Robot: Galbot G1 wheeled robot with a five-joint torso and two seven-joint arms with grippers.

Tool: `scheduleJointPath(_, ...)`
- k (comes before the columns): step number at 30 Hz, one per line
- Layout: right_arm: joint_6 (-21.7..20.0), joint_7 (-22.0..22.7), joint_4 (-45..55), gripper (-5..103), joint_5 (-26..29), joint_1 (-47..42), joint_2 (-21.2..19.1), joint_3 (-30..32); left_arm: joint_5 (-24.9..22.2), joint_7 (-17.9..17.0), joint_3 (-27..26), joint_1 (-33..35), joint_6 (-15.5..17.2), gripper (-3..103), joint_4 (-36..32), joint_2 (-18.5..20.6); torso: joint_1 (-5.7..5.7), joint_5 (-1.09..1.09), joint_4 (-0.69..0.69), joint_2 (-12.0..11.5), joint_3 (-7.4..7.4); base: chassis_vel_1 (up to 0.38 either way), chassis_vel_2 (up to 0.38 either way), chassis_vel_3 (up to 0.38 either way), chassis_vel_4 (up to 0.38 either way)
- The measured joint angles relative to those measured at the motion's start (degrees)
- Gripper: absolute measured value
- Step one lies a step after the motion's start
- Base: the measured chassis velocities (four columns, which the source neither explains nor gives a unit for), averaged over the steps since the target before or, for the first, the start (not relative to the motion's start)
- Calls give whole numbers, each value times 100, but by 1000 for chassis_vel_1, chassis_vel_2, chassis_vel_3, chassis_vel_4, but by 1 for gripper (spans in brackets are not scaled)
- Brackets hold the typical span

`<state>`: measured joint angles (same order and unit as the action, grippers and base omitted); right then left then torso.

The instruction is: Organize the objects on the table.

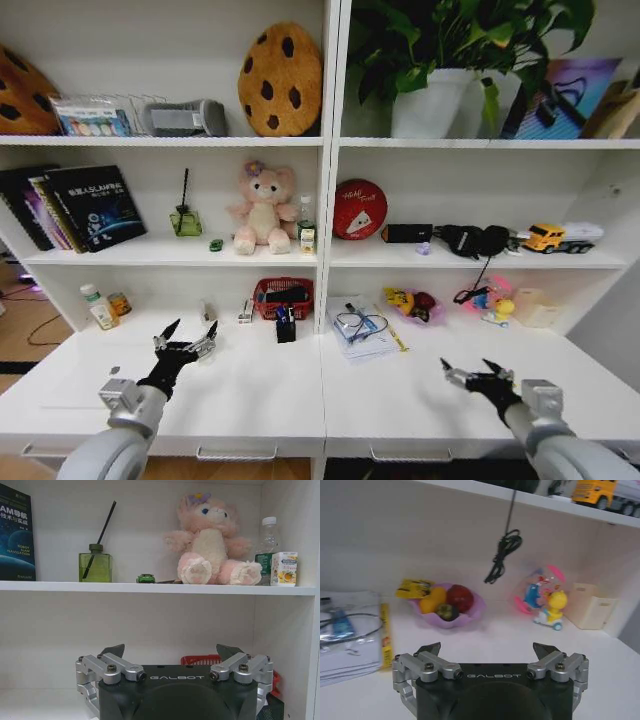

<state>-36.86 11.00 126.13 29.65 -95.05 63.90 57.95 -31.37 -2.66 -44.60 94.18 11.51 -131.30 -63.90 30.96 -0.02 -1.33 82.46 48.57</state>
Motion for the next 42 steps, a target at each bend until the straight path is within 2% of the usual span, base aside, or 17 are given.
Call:
scheduleJointPath(1, 0, 0, 0, 100, 0, 0, 0, 0, 0, 0, 0, 0, 0, 100, 0, 0, 0, 0, 0, 0, 0, 0, 0, 0, 0)
scheduleJointPath(5, 150, 682, -1092, 100, -84, 557, -33, -223, 0, 0, 0, 0, 0, 100, 0, 0, 0, 3, 0, 0, 0, 0, 0, 0, 0)
scheduleJointPath(6, 150, 682, -1092, 100, -84, 557, -33, -223, 0, 0, 0, 0, 0, 100, 0, 0, 0, 3, 0, 0, 0, 0, 0, 0, 0)
scheduleJointPath(7, 208, 984, -1459, 100, -97, 744, -28, -325, 0, 0, 0, 0, 0, 100, 0, 0, 0, 5, 0, 0, 0, 0, 0, 0, 0)
scheduleJointPath(8, 208, 984, -1459, 100, -97, 744, -28, -325, 0, 0, 0, 0, 0, 100, 0, 0, 0, 5, 0, 0, 0, 0, 0, 0, 0)
scheduleJointPath(10, 333, 1317, -1861, 100, -122, 951, 26, -426, 0, 0, 0, 0, 0, 100, 0, 0, -1, 3, 0, 0, 0, 0, 0, 0, 0)
scheduleJointPath(16, 566, 1396, -2267, 100, -183, 1171, 81, -499, 0, 0, 0, 0, 0, 100, 0, 0, -1, 2, 1, 1, -1, 0, 0, 0, 0)
scheduleJointPath(20, 744, 1190, -2436, 100, -268, 1225, 149, -507, 0, 0, 0, 0, 0, 100, 0, 0, -1, 2, 0, 1, 0, 0, 0, 0, 0)
scheduleJointPath(22, 778, 1126, -2443, 87, -276, 1209, 227, -509, 0, 0, 0, 0, 0, 100, 0, 0, -1, 1, 0, 1, -1, 0, 0, 0, 0)
scheduleJointPath(24, 790, 1115, -2443, 87, -278, 1202, 248, -511, 0, 0, 0, 0, 0, 100, 0, 0, -1, 2, 0, 1, -1, 0, 0, 0, 0)
scheduleJointPath(29, 887, 1037, -2451, 65, -395, 1180, 290, -515, 0, 0, 0, 0, 0, 100, 0, 0, -1, 1, 0, 1, -1, 0, 0, 0, 0)
scheduleJointPath(30, 887, 1037, -2451, 65, -395, 1180, 290, -515, 0, 0, 0, 0, 0, 100, 0, 0, -1, 1, 0, 1, -1, 0, 0, 0, 0)
scheduleJointPath(35, 964, 870, -2472, 44, -576, 1181, 262, -515, 0, 0, 0, 0, 0, 100, 0, 0, -1, 1, 1, 1, -1, 0, 0, 0, 0)
scheduleJointPath(36, 964, 870, -2472, 44, -576, 1181, 262, -515, 0, 0, 0, 0, 0, 100, 0, 0, -1, 1, 1, 1, -1, 0, 0, 0, 0)
scheduleJointPath(38, 941, 842, -2439, 32, -540, 1175, 278, -525, 0, 0, 0, 0, 0, 100, 0, 0, -1, 1, 0, 1, -1, 0, 0, 0, 0)
scheduleJointPath(39, 941, 842, -2439, 32, -540, 1175, 278, -525, 0, 0, 0, 0, 0, 100, 0, 0, -1, 1, 0, 1, -1, 0, 0, 0, 0)
scheduleJointPath(42, 923, 832, -2421, 22, -539, 1172, 304, -542, 0, 0, 0, 0, 0, 100, 0, 0, -1, 2, 0, 1, -1, 0, 0, 0, 0)
